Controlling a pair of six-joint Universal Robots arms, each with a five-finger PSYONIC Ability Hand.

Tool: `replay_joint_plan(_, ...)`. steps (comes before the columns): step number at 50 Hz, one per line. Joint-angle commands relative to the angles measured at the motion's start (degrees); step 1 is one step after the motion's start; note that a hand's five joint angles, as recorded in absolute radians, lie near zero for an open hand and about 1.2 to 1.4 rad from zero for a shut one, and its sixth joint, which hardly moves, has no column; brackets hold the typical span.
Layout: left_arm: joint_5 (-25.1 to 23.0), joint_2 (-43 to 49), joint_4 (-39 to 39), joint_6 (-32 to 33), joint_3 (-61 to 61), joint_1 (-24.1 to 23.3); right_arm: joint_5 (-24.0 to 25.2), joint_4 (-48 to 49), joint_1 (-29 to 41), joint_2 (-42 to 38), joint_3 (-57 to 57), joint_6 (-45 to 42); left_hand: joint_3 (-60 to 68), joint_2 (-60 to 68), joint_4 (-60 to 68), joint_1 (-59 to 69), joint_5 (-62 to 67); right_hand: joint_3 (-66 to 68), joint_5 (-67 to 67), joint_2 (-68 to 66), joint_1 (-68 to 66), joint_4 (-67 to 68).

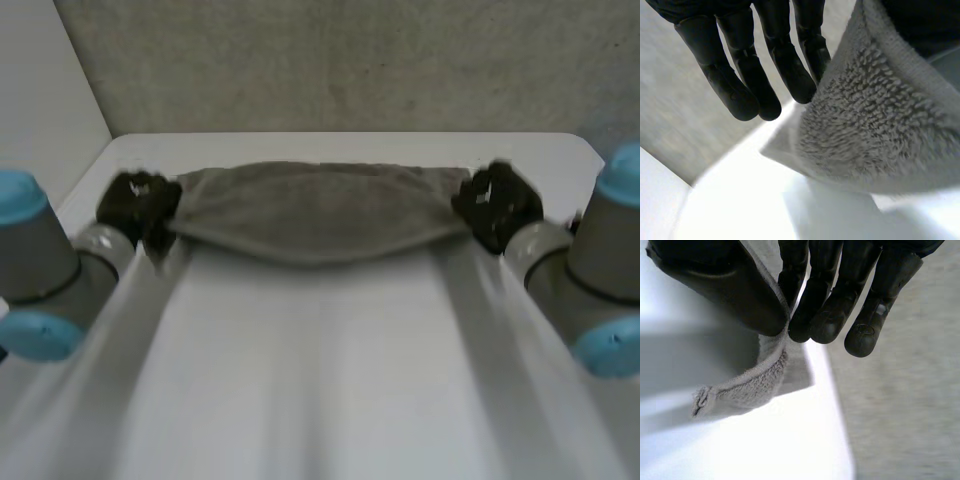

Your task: Fold the towel.

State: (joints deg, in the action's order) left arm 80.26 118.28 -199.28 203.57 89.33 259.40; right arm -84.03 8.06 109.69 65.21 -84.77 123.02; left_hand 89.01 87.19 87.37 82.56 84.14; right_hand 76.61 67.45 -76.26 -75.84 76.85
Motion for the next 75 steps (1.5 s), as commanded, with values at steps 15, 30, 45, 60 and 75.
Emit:
replay_joint_plan(15, -8.28, -29.51, -0.15, 9.12, 23.7, 6.47, 8.88, -18.61, -7.3, 28.48, -12.79, 3.54, -9.01, -7.19, -7.37, -2.56, -14.14, 3.39, 2.55, -3.74, -4.16, 3.15)
replay_joint_plan(30, -4.43, -1.59, 2.58, 20.44, 6.06, 3.4, -1.39, -19.49, -4.67, -3.93, 6.44, 2.31, -9.01, -7.19, -7.37, -2.56, -14.14, 3.39, 2.55, -3.74, -4.16, 3.15)
replay_joint_plan(45, 1.04, 16.63, 1.61, 22.13, -20.33, -1.97, -2.8, -5.96, -0.1, -19.66, 22.09, 1.87, -13.37, -11.54, -11.72, -6.91, -18.49, 3.39, 2.55, -3.74, -4.16, 3.15)
replay_joint_plan(60, 5.7, 29.81, -0.94, 22.83, -36.41, -4.43, -4.12, 4.42, -0.01, -30.76, 31.69, 0.99, -43.75, -41.93, -42.11, -37.3, -48.88, 3.39, 2.55, -3.74, -4.16, 3.15)
replay_joint_plan(75, 6.4, 26.21, -2.69, 22.83, -32.02, -5.05, -4.39, 4.51, 0.17, -29.0, 30.28, 0.29, -78.97, -77.15, -77.33, -72.51, -84.1, -66.61, -67.45, 66.26, 65.84, -66.85)
